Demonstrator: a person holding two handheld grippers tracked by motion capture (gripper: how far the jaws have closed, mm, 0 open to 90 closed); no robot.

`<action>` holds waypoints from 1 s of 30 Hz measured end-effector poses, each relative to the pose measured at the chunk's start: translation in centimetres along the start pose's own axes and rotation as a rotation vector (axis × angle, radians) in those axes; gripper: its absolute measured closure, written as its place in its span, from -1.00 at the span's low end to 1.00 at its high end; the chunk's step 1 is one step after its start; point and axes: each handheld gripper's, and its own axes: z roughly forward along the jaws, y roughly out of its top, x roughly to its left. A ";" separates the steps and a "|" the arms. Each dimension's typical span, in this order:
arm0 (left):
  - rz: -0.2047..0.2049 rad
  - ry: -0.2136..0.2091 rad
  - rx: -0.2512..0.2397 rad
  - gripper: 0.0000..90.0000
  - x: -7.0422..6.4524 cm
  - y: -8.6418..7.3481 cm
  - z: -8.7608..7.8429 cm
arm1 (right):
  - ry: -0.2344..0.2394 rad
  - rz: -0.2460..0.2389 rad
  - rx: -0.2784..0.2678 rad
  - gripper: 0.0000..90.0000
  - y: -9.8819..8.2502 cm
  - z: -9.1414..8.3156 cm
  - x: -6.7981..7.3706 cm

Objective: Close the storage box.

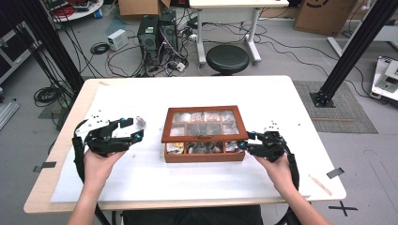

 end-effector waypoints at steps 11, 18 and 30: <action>-0.001 0.001 0.006 -0.27 0.1 -0.1 0.0 | -0.027 -0.013 0.053 0.03 -0.9 -0.2 0.1; -0.001 -0.002 0.014 -0.27 0.0 -0.2 0.2 | -0.039 -0.017 0.075 0.03 -1.3 -0.2 0.1; 0.000 -0.002 0.020 -0.27 0.0 -0.3 0.4 | -0.049 -0.014 0.117 0.03 -2.0 -0.2 0.1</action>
